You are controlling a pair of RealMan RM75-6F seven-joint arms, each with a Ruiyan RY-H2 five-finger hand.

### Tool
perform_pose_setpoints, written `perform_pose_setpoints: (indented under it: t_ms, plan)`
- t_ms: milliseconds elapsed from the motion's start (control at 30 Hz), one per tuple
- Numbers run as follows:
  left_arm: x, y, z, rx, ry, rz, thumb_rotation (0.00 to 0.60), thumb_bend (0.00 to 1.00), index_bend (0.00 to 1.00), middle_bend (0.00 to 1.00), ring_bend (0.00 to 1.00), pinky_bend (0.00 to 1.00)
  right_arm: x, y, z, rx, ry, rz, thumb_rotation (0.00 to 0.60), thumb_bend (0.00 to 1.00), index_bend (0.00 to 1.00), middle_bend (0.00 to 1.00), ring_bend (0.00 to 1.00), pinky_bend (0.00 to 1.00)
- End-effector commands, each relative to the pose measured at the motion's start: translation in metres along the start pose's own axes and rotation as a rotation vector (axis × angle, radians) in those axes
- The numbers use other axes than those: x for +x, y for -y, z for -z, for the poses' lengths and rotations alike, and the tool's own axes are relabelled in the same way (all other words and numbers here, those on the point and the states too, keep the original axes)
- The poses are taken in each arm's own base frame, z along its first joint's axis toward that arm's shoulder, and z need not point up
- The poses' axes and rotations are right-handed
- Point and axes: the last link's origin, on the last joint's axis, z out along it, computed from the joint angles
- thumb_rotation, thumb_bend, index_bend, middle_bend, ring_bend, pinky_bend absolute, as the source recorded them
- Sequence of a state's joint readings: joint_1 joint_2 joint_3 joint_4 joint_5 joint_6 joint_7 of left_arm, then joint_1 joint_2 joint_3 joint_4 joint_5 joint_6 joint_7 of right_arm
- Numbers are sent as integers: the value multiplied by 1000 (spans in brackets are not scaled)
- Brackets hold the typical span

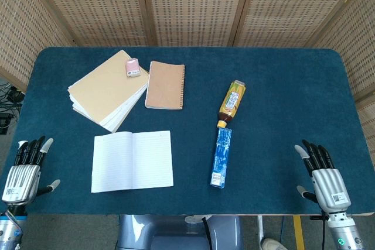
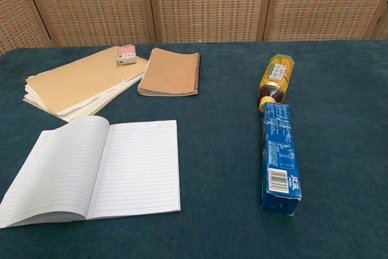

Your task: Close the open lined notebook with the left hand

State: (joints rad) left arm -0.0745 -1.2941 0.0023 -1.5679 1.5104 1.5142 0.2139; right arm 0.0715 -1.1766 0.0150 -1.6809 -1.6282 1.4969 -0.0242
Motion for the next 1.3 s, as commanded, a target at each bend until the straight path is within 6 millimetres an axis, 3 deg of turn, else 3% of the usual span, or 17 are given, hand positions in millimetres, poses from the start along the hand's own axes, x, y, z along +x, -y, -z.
perform_pose_setpoints:
  t_ms: [33, 967, 1200, 1300]
  plan:
    - [1, 0, 0, 2, -3, 4, 600, 78, 0, 0, 0, 0, 0, 0, 0, -1, -1, 2, 600, 112, 0, 0, 0, 0]
    - [-2, -5, 3, -22, 18, -1, 600, 77, 0, 0, 0, 0, 3, -1, 1, -11, -3, -7, 600, 112, 0, 0, 0, 0]
    - [-15, -25, 10, -112, 88, -13, 600, 80, 0, 0, 0, 0, 3, -1, 1, -15, -1, -8, 600, 112, 0, 0, 0, 0]
    - [-23, -36, 12, -145, 109, -31, 600, 172, 0, 0, 0, 0, 4, -2, 1, -16, 0, -13, 600, 111, 0, 0, 0, 0]
